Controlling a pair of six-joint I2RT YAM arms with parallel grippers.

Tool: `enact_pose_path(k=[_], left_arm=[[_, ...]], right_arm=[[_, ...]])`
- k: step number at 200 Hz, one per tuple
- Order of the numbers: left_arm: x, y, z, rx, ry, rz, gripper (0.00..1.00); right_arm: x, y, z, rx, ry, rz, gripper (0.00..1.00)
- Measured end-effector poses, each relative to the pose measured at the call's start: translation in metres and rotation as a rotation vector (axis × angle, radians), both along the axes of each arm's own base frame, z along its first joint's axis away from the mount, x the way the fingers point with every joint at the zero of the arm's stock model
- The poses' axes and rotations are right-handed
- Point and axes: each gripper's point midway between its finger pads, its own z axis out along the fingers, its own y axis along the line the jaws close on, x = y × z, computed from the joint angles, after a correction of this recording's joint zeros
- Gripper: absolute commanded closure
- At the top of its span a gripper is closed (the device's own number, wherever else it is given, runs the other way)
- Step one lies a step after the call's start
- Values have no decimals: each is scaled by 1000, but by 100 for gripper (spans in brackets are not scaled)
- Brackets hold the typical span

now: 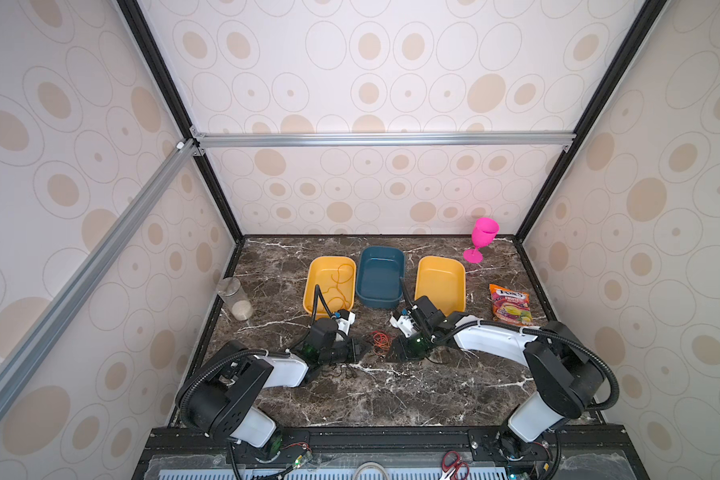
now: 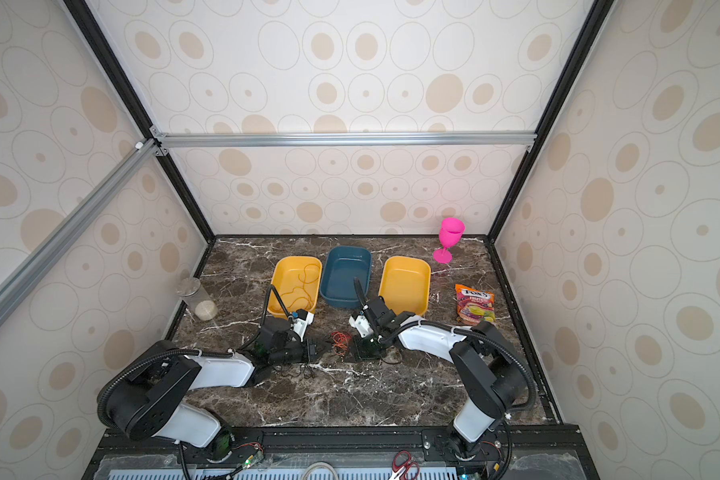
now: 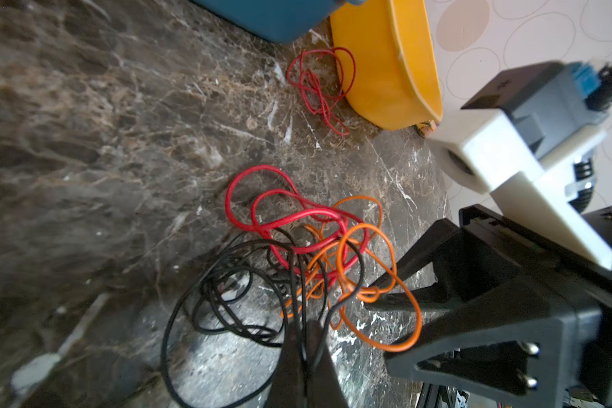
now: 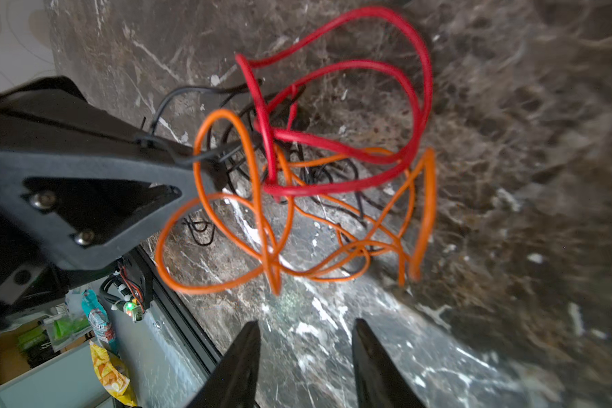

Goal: Untangle the cables

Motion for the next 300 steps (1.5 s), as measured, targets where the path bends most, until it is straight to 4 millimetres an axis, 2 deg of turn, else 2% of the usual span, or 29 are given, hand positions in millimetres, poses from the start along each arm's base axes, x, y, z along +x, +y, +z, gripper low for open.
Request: enact_pose_path(k=[39,81,102,142,205,300], left_arm=[[-4,4,-4,6,13,8,100],[-6,6,-5,3,16,16,100],[-8,8,-6,4,22,18,100],[-7,12,-1,0,4,36,100],[-5,24,4,5,-15,79,100],[1,55,6,49,-20,192,100]], right_arm=[[8,-2,-18,-54,13,-68,58],[25,-5,-19,-114,-38,-113,65],[26,-9,-22,-139,-49,-124,80],[29,-18,-25,-199,-73,-132,100],[30,-48,-21,-296,-115,-143,100],[43,-126,8,-344,-150,-311,100]])
